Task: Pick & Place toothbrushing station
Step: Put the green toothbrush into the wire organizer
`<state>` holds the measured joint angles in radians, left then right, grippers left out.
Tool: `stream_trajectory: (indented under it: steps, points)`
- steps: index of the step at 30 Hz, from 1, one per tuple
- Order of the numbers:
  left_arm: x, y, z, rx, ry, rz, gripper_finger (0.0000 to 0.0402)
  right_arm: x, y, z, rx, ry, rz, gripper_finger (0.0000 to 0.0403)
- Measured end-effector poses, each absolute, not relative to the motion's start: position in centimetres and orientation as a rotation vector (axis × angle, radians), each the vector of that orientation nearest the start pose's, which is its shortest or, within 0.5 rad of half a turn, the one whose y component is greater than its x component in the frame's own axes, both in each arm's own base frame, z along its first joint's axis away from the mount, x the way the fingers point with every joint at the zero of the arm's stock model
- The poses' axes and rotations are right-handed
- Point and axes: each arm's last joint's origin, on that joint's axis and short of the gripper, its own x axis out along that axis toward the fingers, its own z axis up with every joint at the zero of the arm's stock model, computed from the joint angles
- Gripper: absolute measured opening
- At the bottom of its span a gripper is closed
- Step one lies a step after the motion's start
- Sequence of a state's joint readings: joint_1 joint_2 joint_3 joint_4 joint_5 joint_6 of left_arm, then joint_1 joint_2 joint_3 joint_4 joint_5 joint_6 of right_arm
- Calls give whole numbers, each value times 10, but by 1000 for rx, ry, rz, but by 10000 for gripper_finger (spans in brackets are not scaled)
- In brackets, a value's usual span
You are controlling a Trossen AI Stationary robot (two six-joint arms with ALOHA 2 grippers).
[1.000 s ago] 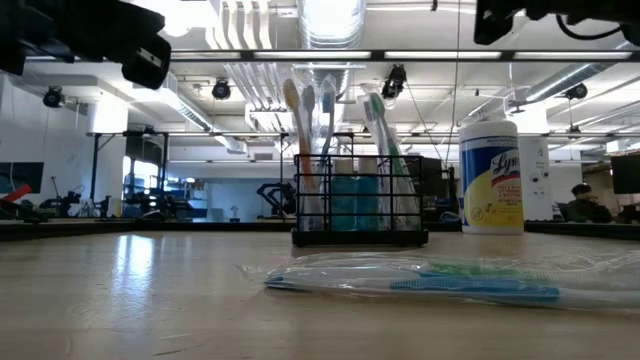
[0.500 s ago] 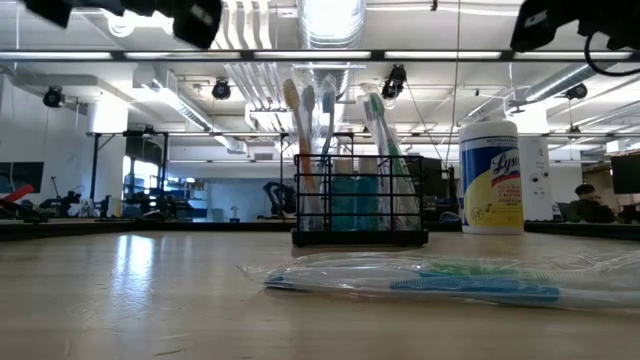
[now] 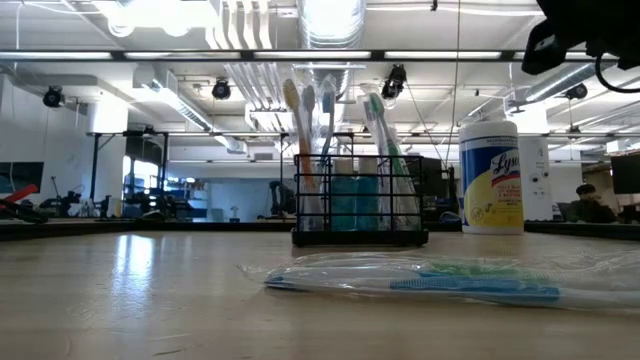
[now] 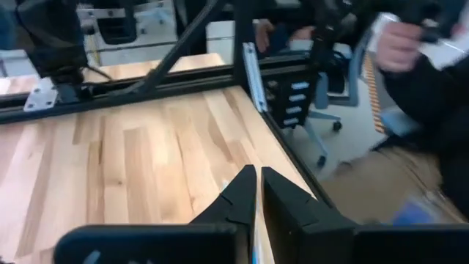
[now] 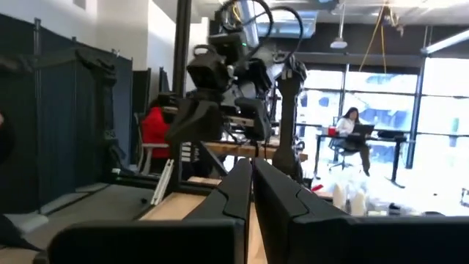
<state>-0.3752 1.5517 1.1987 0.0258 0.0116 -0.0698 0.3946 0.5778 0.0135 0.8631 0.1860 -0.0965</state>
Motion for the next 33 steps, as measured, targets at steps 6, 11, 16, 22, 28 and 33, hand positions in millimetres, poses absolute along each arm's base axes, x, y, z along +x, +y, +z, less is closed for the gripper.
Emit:
stream_trajectory:
  steps: [6,11,16,22,28,33]
  points:
    - [371,-150,301,36,430,-333,54,122,45,196,84,-288,220,13]
    - [405,-164,288,21,536,-322,82,122,46,196,75,-289,244,13]
    - [433,-177,268,-26,705,-295,94,122,46,196,46,-296,240,13]
    - [454,-185,242,-21,811,-279,94,122,46,196,14,-301,234,13]
    - [465,-182,209,-63,896,-258,94,122,46,198,21,-304,235,13]
    - [467,-176,192,-74,945,-223,94,122,46,198,31,-303,236,13]
